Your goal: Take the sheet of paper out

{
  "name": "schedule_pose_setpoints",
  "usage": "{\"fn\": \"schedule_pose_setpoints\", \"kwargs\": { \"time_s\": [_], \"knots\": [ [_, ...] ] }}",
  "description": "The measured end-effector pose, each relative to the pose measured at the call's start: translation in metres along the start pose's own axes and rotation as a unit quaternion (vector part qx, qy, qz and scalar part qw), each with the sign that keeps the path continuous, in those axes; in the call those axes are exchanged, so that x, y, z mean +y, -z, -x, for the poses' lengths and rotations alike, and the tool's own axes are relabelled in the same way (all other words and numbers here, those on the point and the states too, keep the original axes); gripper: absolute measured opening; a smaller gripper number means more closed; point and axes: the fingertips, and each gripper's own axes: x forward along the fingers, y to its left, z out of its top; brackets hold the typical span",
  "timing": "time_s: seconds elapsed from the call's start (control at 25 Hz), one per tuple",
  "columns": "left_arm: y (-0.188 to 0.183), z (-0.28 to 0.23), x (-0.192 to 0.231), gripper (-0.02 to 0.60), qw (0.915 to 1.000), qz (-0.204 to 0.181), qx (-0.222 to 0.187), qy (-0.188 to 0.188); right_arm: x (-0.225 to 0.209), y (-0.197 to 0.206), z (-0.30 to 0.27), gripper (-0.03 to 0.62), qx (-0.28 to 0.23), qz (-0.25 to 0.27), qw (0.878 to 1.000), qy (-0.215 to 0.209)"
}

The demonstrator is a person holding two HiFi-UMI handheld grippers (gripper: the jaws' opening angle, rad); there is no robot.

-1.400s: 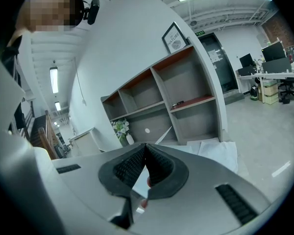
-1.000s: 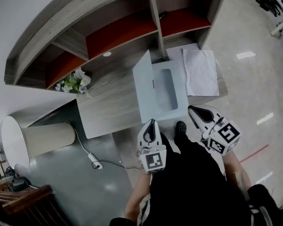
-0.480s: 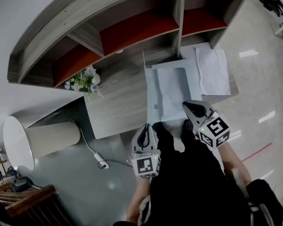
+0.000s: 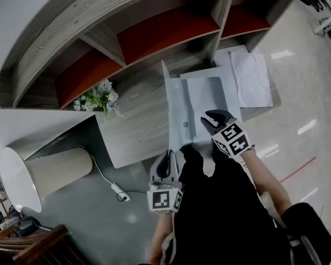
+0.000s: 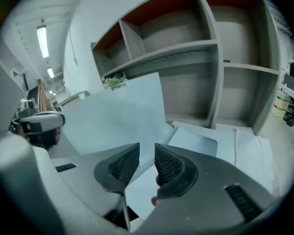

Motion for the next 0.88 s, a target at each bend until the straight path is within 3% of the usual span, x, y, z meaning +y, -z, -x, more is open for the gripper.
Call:
{"fn": "schedule_pose_setpoints", "kwargs": {
  "time_s": [0.32,0.88],
  "knots": [
    [0.001,0.000,0.027,0.017,0.9988,0.016,-0.009,0.046,-0.004,0.025,-0.076,0.154,0.078,0.008,0.997,0.026],
    [0.009,0.004,0.041,0.017,0.9958,0.012,0.013,0.089,-0.027,0.071,-0.142,0.166,0.180,0.034,0.978,0.101]
  ]
}}
